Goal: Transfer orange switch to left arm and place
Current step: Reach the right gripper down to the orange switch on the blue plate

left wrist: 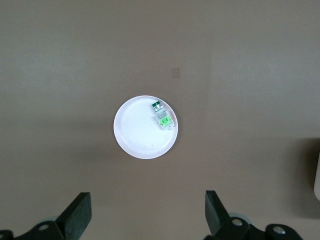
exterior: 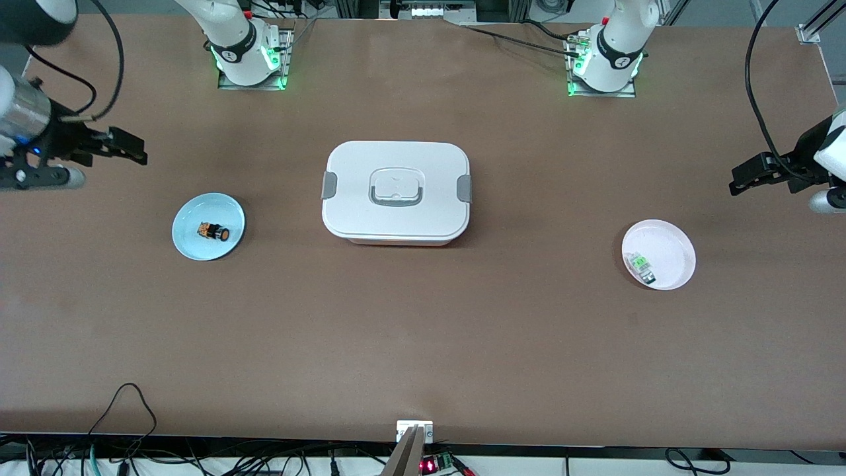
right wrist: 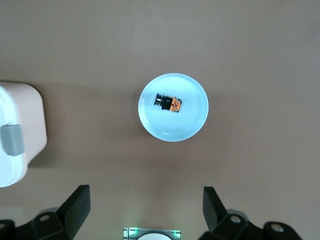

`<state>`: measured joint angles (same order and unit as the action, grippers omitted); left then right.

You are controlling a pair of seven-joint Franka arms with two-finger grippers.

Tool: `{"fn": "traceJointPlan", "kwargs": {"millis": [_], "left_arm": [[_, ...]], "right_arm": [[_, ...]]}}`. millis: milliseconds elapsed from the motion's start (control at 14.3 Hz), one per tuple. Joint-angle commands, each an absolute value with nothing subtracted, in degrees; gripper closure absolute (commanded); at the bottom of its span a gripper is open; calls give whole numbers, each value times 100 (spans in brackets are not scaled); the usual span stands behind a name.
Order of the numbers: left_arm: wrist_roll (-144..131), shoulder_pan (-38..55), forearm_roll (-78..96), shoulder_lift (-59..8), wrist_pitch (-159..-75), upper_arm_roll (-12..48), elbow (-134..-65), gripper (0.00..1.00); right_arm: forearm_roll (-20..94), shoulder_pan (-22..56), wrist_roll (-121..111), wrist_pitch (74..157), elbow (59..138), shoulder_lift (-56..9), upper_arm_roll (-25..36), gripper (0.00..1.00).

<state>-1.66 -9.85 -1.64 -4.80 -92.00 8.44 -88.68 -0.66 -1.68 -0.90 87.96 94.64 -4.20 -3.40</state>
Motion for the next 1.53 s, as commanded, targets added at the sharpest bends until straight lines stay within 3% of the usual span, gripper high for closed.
{"fn": "traceJointPlan", "kwargs": {"millis": [0, 209, 558, 1116, 1465], "left_arm": [[-35, -1002, -61, -457, -9202, 826, -8877, 0], [-35, -1002, -53, -457, -9202, 826, -8877, 0], [-35, -1002, -53, -466, -9202, 826, -8868, 0], [-35, -993, -62, -501, -9193, 826, -8877, 0], [-61, -993, -62, -501, -9211, 826, -8868, 0]], "right_arm": [[-140, -211, -202, 8763, 9404, -860, -352, 0], [-141, -351, -123, 9252, 9736, -1221, -316, 0], [-114, -492, -106, 11063, 11055, -1493, -316, 0], [-105, -492, -106, 12110, 11206, -2670, -316, 0], [-105, -492, -105, 12489, 11206, -3023, -316, 0]]}}
